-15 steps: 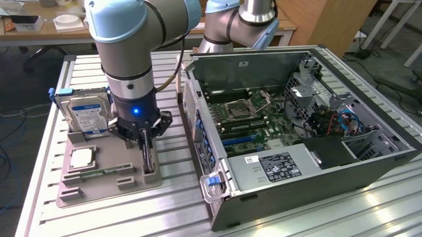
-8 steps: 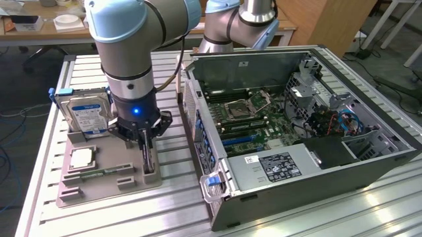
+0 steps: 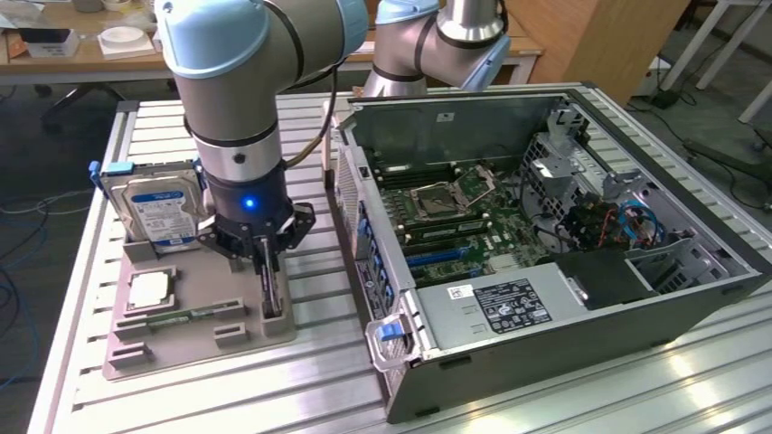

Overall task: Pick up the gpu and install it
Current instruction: 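Pick up the gpu and move the gpu toward the slot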

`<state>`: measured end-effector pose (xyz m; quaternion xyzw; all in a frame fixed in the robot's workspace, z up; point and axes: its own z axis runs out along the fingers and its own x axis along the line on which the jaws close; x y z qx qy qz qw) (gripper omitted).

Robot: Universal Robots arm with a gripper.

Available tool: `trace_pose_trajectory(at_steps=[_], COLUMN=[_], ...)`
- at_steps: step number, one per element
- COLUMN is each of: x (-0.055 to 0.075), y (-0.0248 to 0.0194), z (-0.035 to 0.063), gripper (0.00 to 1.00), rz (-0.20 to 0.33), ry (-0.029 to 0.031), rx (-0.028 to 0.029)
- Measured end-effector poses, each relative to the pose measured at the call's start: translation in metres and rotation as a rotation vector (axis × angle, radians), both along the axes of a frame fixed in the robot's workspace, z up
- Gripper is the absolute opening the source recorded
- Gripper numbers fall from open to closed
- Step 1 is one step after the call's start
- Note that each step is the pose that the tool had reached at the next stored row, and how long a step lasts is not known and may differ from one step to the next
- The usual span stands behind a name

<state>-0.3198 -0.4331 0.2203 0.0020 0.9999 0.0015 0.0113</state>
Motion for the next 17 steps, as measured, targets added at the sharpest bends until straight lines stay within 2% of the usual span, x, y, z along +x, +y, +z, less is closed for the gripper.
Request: trace_pose_trajectory(at_steps=[5, 17], x=[0.0000, 0.0000], y=[0.0000, 0.0000], z=[0.0002, 0.0094], gripper=[0.27, 0.27], rz=[0.000, 0.000], ry=[-0.0002, 0.0000], rx=[0.0002, 0.0000])
